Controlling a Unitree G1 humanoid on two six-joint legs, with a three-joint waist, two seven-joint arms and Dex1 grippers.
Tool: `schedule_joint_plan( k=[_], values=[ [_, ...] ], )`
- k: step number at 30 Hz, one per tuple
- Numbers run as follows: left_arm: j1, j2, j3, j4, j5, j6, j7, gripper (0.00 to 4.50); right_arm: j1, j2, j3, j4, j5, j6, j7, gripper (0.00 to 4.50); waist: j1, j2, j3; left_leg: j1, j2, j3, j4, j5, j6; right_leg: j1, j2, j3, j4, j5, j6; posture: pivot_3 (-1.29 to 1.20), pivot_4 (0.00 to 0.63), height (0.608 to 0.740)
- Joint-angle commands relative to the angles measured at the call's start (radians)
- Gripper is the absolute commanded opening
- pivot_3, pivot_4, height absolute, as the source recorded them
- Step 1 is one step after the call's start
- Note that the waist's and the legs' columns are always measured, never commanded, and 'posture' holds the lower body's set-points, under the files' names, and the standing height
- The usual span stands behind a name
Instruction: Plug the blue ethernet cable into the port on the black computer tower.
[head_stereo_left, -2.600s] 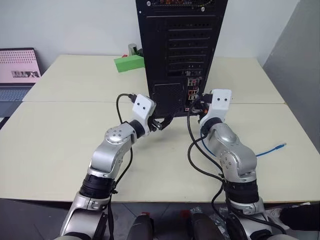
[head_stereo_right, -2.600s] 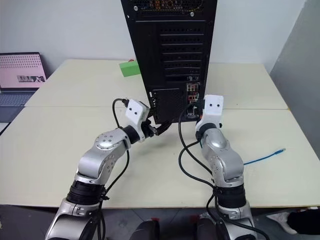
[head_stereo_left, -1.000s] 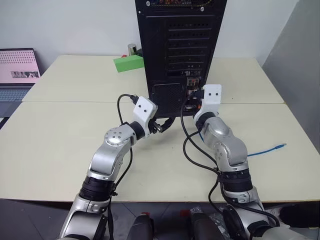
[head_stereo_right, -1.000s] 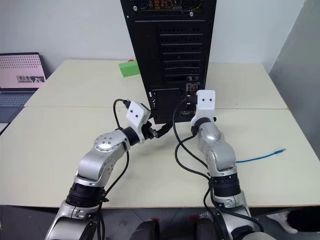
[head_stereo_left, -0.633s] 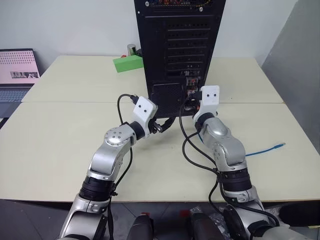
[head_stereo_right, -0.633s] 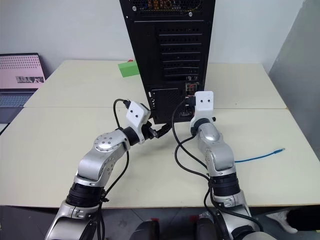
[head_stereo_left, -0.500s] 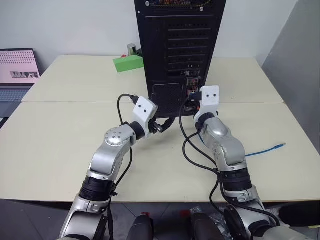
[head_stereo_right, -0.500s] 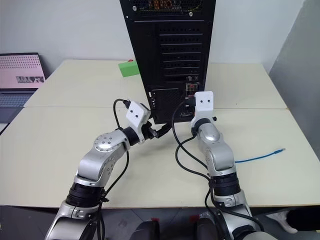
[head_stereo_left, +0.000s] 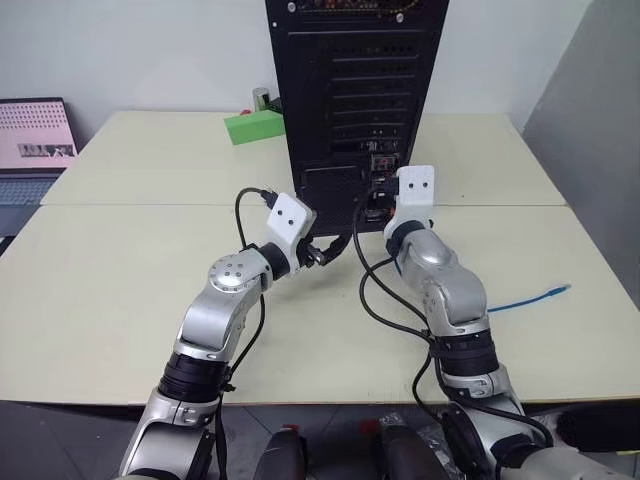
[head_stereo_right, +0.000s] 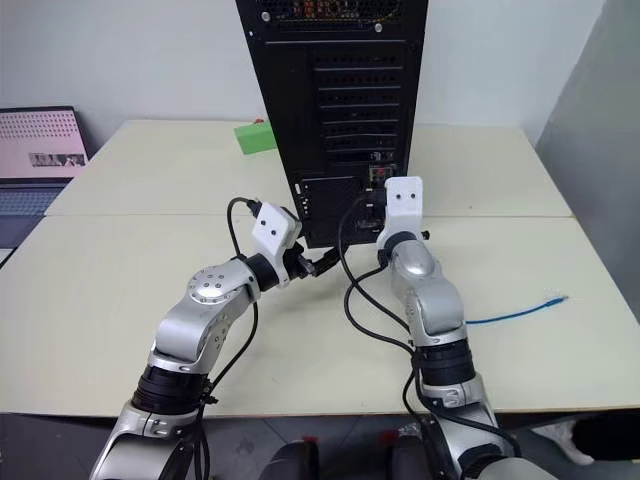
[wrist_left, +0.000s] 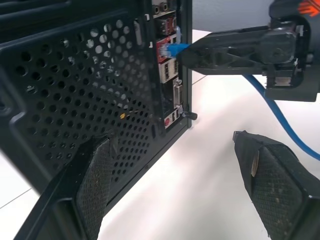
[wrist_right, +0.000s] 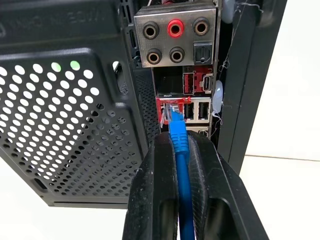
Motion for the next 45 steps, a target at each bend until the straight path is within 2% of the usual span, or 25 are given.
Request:
schedule_joint_plan(
  k=[1, 19, 28, 29, 34, 38, 41, 45],
  values=[
    [-0.009, -0.005, 0.005, -0.030, 0.007, -0.026, 0.000, 3.91, -0.070, 0.016, -0.019, -0.054, 0.019, -0.004, -0.001, 0.02, -0.005, 0.000, 0.000, 0.000, 0.000, 0.000, 0.000, 0.000, 0.000, 0.000, 0.000, 0.000, 0.000, 0.000, 0.000, 0.00, 0.150, 0.740],
    [-0.003, -0.020, -0.002, -0.040, 0.012, -0.027, 0.005, 3.91, -0.152, 0.026, -0.008, 0.063, -0.025, -0.051, -0.017, 0.02, -0.018, 0.000, 0.000, -0.004, 0.000, 0.001, 0.000, 0.000, 0.000, -0.007, 0.001, 0.002, 0.003, 0.000, 0.000, 0.00, 0.150, 0.740],
    [0.000, -0.022, 0.007, -0.039, 0.017, -0.028, 0.008, 3.91, -0.099, 0.010, -0.006, 0.027, 0.003, -0.047, 0.028, 0.02, -0.020, 0.000, 0.000, -0.004, 0.000, 0.001, 0.000, 0.000, 0.000, -0.008, 0.001, 0.002, 0.005, 0.000, 0.000, 0.00, 0.150, 0.740],
    [0.001, -0.021, 0.009, -0.039, 0.017, -0.028, 0.009, 3.91, -0.079, -0.001, 0.001, 0.010, 0.004, -0.038, 0.043, 0.72, -0.020, 0.000, 0.000, -0.004, 0.000, 0.001, 0.000, 0.000, 0.000, -0.008, 0.001, 0.002, 0.006, 0.000, 0.000, 0.00, 0.150, 0.740],
    [-0.001, -0.013, 0.026, -0.029, 0.021, -0.031, 0.015, 3.91, 0.026, -0.085, 0.028, -0.136, 0.022, 0.018, 0.140, 1.80, -0.008, 0.000, 0.000, -0.006, 0.000, 0.000, 0.000, 0.000, 0.000, -0.008, 0.001, 0.001, 0.003, 0.000, 0.000, 0.00, 0.150, 0.740],
    [-0.002, 0.001, 0.046, -0.030, 0.009, -0.009, 0.011, 3.91, 0.091, -0.198, 0.040, -0.286, 0.077, 0.079, 0.272, 2.61, -0.003, 0.000, 0.000, -0.010, -0.001, 0.000, 0.001, 0.000, 0.000, -0.009, -0.001, 0.000, 0.000, 0.000, 0.000, 0.00, 0.150, 0.740],
    [-0.003, 0.045, 0.050, -0.027, 0.006, 0.017, -0.024, 3.91, 0.127, -0.300, 0.030, -0.372, 0.122, 0.102, 0.373, 3.16, -0.003, 0.000, 0.000, -0.011, -0.001, -0.001, 0.001, 0.000, 0.000, -0.009, -0.001, -0.001, -0.001, 0.000, 0.000, 0.00, 0.150, 0.740],
    [-0.008, 0.146, 0.084, -0.015, -0.024, 0.014, -0.129, 3.91, 0.170, -0.474, -0.051, -0.421, 0.203, 0.088, 0.540, 4.03, -0.003, 0.000, 0.000, -0.011, -0.001, -0.002, 0.001, 0.000, 0.000, -0.009, 0.000, -0.002, 0.000, 0.000, 0.000, 0.00, 0.150, 0.740]
  ],
)
